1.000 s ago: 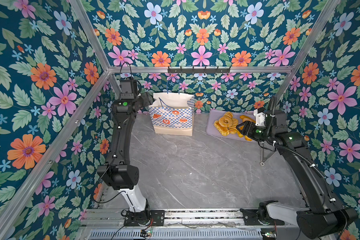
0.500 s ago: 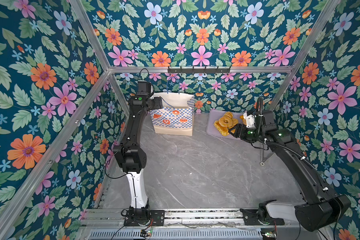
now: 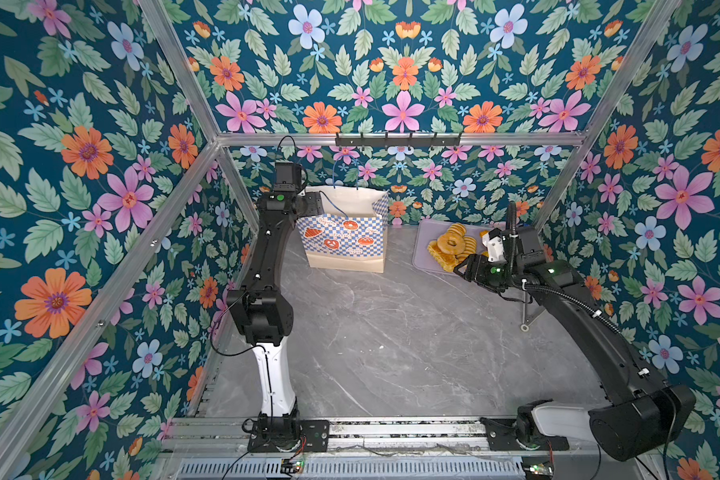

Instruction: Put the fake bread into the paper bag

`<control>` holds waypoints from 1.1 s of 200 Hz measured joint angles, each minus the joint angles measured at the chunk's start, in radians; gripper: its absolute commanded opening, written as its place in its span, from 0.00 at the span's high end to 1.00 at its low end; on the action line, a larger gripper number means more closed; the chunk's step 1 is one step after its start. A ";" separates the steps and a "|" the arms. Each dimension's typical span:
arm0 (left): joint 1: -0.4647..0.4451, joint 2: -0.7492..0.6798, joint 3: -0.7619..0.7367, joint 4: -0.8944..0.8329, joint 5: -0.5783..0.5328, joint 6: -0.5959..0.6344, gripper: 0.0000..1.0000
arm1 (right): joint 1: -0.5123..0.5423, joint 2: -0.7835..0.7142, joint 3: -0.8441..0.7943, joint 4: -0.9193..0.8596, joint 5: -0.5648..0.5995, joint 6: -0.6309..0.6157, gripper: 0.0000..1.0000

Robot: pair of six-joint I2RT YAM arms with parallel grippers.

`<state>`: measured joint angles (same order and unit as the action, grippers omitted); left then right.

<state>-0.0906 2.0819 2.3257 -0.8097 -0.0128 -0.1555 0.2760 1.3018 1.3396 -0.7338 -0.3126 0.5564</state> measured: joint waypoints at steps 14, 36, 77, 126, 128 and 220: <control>0.011 -0.005 0.001 0.013 0.018 -0.003 0.20 | 0.001 0.002 0.000 0.003 -0.002 0.001 0.33; 0.032 -0.027 -0.037 0.037 0.070 -0.019 0.18 | 0.001 0.005 0.000 0.005 -0.008 0.008 0.33; 0.047 -0.070 -0.098 0.074 0.102 -0.023 0.22 | 0.001 0.005 -0.001 0.006 -0.018 0.012 0.33; 0.065 -0.011 -0.087 0.080 0.130 -0.021 0.27 | 0.001 0.004 -0.007 0.008 -0.024 0.019 0.33; 0.064 -0.008 -0.086 0.080 0.134 -0.021 0.28 | 0.001 0.004 -0.008 0.009 -0.024 0.019 0.33; 0.064 -0.019 -0.118 0.085 0.156 -0.025 0.96 | 0.001 0.000 -0.030 0.025 -0.024 0.042 0.35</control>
<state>-0.0269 2.0624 2.2074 -0.7250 0.1432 -0.1806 0.2768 1.3018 1.3098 -0.7090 -0.3367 0.5983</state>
